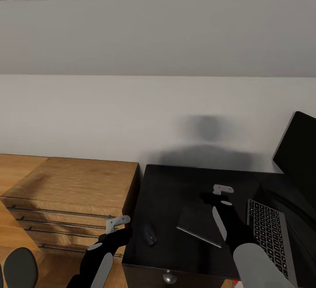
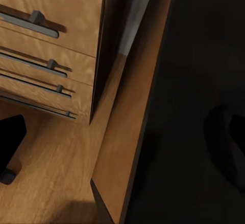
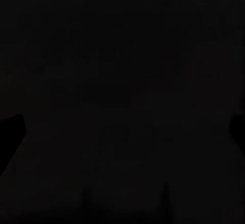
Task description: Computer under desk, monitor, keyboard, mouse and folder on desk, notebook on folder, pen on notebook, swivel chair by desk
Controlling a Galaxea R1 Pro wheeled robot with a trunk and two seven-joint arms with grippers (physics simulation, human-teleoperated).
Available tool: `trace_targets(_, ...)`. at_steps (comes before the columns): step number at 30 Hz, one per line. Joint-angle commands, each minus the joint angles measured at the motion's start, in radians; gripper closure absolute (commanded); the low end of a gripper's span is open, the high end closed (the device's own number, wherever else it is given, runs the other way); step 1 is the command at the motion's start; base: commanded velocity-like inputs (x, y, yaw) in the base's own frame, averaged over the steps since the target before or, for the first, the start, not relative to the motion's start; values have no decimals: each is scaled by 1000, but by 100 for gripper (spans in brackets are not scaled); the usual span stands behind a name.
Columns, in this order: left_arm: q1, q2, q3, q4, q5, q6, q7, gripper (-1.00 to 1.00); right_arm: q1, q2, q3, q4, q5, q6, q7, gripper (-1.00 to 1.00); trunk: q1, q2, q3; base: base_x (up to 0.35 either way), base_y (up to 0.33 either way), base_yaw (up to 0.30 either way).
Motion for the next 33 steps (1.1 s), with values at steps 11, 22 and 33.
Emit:
trace_targets(11,-1,0,-3,-1,11,1,11,-100,-8,-27,-20,99,1,9,-2,-100,0,-1,-1,0,0,0)
trace_targets(22,-1,0,-23,-4,10,0,11,-100,-8,-31,-19,149,1,10,-2,-100,0,-1,-1,0,0,0)
trace_targets(33,-1,0,-36,-10,11,1,11,-100,-26,-31,-19,212,0,6,-1,-100,0,-1,-1,0,0,0)
